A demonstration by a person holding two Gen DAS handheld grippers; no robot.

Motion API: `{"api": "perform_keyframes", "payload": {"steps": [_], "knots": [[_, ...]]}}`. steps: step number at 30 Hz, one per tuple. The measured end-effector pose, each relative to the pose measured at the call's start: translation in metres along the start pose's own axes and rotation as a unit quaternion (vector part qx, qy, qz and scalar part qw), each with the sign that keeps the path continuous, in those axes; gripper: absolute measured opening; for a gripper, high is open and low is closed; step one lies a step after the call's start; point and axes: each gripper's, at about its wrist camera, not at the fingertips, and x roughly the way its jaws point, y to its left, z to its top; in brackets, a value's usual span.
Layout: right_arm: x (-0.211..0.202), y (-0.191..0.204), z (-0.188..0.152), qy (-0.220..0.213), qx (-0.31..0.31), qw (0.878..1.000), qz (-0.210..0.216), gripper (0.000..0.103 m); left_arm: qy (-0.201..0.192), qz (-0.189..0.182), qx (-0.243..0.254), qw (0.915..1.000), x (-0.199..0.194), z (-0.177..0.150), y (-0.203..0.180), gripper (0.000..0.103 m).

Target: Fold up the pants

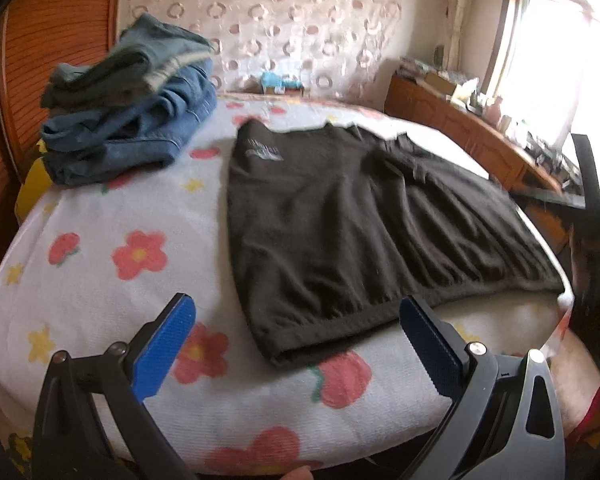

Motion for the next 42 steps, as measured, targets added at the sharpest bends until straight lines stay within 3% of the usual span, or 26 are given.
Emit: {"api": "perform_keyframes", "payload": {"steps": [5, 9, 14, 21, 24, 31, 33, 35, 39, 42], "knots": [[-0.008, 0.031, -0.030, 0.011, -0.010, 0.999, 0.036, 0.054, -0.013, 0.001, -0.013, 0.9998, -0.009, 0.005, 0.015, 0.100], [-0.010, 0.047, -0.043, 0.018, -0.014, 0.999, 0.029, 0.055, -0.009, -0.001, -0.021, 0.9997, -0.008, 0.004, 0.024, 0.093], [-0.010, 0.058, -0.051, 0.019, -0.025, 0.999, 0.014, 0.066, -0.004, -0.006, -0.012, 0.9999, -0.008, 0.000, 0.023, 0.087], [-0.010, 0.060, -0.057, 0.013, -0.021, 1.000, 0.006, 0.075, 0.012, -0.003, 0.004, 0.9999, -0.005, -0.006, 0.020, 0.051], [-0.008, 0.054, -0.058, 0.016, -0.012, 1.000, 0.005, 0.085, 0.019, 0.008, 0.017, 0.9996, -0.001, -0.009, 0.018, 0.046], [-0.009, 0.052, -0.061, 0.004, -0.008, 1.000, 0.007, 0.086, 0.029, 0.010, 0.033, 0.9990, -0.001, -0.009, 0.013, 0.045], [-0.009, 0.052, -0.062, -0.002, -0.007, 1.000, 0.007, 0.086, 0.028, 0.015, 0.046, 0.9984, 0.001, -0.009, 0.008, 0.026], [-0.010, 0.052, -0.064, -0.009, -0.006, 1.000, 0.007, 0.087, 0.026, 0.025, 0.064, 0.9973, 0.003, -0.010, 0.004, 0.022], [-0.010, 0.052, -0.065, -0.014, -0.006, 1.000, 0.007, 0.087, 0.034, 0.009, 0.075, 0.9965, 0.003, -0.007, -0.001, 0.001], [-0.010, 0.052, -0.065, -0.018, -0.007, 1.000, 0.008, 0.088, 0.025, 0.007, 0.085, 0.9960, -0.001, -0.002, -0.008, 0.000]]}}
